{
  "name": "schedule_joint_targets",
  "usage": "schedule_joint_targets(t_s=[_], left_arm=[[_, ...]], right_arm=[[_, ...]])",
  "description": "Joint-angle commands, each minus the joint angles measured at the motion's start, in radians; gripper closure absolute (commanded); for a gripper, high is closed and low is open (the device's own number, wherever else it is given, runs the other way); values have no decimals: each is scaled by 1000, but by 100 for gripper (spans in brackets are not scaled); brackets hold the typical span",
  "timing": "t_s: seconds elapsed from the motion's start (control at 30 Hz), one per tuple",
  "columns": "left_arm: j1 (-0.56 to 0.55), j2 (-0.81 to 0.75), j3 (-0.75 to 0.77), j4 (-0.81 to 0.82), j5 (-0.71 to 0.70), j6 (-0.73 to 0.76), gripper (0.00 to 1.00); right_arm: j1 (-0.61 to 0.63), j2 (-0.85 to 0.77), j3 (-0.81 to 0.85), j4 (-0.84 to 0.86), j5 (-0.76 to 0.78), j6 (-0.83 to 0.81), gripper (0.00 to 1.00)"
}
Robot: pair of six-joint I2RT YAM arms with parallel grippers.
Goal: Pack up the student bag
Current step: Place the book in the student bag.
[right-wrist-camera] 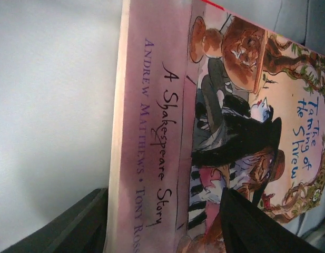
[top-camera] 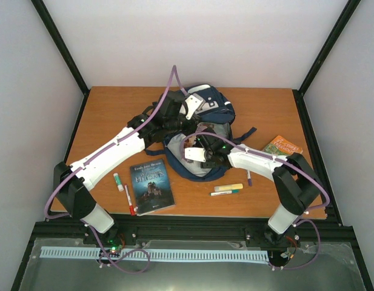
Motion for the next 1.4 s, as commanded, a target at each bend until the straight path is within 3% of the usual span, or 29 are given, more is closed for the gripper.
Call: schedule_joint_targets(t_s=[0.0, 0.4, 0.67, 0.9, 1.17, 1.37], left_arm=[[9, -59, 29, 108, 28, -15, 99], [10, -61, 30, 105, 54, -18, 99], [9, -59, 30, 104, 66, -19, 99], [9, -47, 29, 103, 67, -22, 99], [9, 6, 30, 136, 77, -50, 99], [9, 85, 55, 103, 60, -56, 99]], right_arm=[[10, 45, 24, 126, 139, -26, 44], [-1, 89, -21, 333, 215, -284, 71], [-33, 125, -16, 414, 190, -383, 78], [-35, 70, -49, 330, 142, -323, 74], [-19, -219, -81, 29, -30, -76, 58], [-47, -413, -149, -158, -125, 49, 55]])
